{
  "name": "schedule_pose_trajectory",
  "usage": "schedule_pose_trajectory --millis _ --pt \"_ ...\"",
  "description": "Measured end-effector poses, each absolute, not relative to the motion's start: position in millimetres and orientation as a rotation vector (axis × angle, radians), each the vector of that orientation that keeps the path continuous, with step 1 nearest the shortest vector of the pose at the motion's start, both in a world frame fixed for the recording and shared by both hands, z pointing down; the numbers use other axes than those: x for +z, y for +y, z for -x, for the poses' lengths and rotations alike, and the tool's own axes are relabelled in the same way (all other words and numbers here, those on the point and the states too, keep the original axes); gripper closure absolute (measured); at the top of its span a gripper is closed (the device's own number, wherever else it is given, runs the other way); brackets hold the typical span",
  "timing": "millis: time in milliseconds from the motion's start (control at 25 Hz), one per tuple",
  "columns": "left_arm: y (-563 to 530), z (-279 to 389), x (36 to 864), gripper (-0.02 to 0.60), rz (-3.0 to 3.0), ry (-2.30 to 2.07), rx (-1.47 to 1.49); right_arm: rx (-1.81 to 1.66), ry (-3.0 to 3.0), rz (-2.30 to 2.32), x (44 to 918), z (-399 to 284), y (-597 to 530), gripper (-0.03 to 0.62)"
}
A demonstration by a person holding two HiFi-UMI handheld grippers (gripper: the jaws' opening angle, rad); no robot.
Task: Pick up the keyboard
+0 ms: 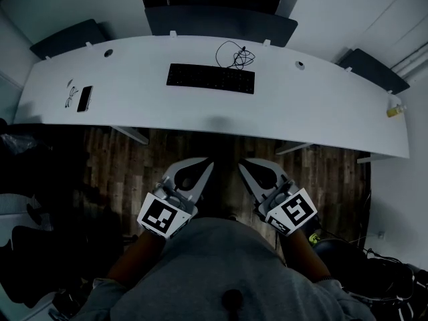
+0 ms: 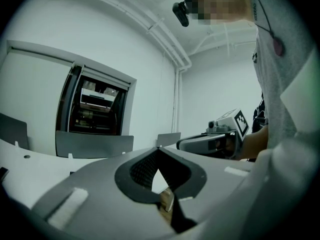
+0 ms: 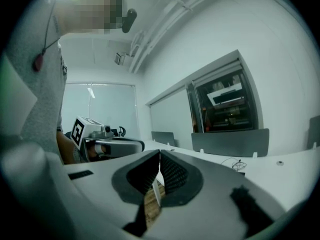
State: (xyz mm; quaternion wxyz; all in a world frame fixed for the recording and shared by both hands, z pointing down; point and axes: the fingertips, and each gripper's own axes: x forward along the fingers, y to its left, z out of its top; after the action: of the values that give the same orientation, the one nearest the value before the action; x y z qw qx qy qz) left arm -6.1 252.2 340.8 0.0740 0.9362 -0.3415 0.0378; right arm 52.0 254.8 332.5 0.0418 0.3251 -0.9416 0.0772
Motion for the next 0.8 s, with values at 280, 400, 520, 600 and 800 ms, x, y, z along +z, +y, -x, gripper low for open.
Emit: schedule_pose_trajectory --millis 280,400,520,600,800 --pt "213 32 340 0.577 -2.860 -0.960 0.052 0.242 -2.847 -1.020 337 -18 217 0.579" --pt "202 47 348 0.577 -2.847 -0.935 0.072 0.246 -2.833 -1.030 341 -3 204 0.579" --pt "194 58 350 0.577 -2.823 -0.910 0.081 0.257 -2.824 -1.037 345 9 196 0.579" --pt "190 65 355 0.577 -2.813 -0.902 0.097 0.270 -2.813 -1.038 349 15 193 0.579" --pt "179 77 355 0.577 -2.830 -0.898 0.075 0.286 -2.806 -1.058 351 27 184 0.579"
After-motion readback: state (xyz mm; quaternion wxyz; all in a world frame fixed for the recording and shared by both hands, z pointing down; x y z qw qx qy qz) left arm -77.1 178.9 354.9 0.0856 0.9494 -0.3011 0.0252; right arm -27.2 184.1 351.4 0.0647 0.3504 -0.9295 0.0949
